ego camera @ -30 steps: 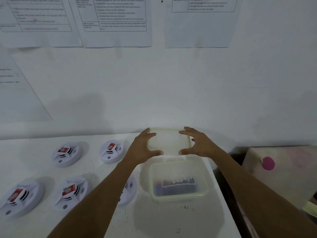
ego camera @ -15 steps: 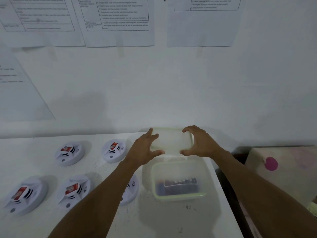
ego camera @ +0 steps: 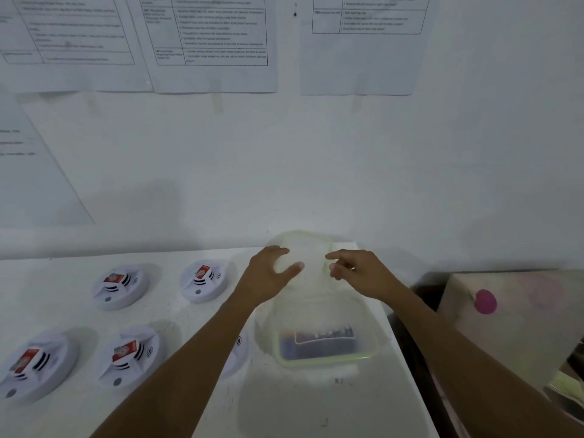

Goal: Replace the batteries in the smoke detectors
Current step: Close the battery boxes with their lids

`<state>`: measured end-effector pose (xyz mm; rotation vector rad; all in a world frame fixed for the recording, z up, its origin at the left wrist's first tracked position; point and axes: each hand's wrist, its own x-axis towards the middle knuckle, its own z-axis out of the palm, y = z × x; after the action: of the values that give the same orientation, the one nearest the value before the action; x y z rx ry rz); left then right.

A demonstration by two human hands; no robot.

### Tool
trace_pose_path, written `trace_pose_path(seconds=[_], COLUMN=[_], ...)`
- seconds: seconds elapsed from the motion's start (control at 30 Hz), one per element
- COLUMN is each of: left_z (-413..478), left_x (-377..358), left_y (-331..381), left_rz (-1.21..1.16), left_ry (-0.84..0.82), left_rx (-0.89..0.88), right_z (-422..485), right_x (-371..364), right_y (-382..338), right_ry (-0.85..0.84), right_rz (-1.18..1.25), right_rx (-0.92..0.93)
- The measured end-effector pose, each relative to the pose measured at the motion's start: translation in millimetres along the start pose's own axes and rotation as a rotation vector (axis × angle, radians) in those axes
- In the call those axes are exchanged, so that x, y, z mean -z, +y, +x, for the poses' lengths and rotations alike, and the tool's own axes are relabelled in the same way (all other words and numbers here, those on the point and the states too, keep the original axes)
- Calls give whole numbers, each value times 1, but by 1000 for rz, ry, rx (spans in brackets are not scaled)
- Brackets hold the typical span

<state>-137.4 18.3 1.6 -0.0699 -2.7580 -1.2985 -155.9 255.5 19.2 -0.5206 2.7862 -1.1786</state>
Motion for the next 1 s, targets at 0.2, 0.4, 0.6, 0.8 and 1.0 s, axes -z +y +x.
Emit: trace_pose_path(seconds=[0.2, 0.4, 0.6, 0.8, 1.0], left_z=[7, 14, 2, 7, 13], left_x=[10, 16, 12, 11, 15], left_y=[5, -2, -10, -18, -24], left_rz=[83, 211, 177, 136, 114], left_ry=[-231, -28, -74, -117, -123], left_rx=[-39, -101, -45, -26, -85], right_z=[5, 5, 8, 16, 24], right_x=[-5, 3, -9, -10, -4], right_y=[9, 19, 24, 22, 30], right_ry=[29, 37, 167, 111, 37], right_rz=[-171, -268, -230, -122, -55], right_rx=[114, 167, 171, 127, 63])
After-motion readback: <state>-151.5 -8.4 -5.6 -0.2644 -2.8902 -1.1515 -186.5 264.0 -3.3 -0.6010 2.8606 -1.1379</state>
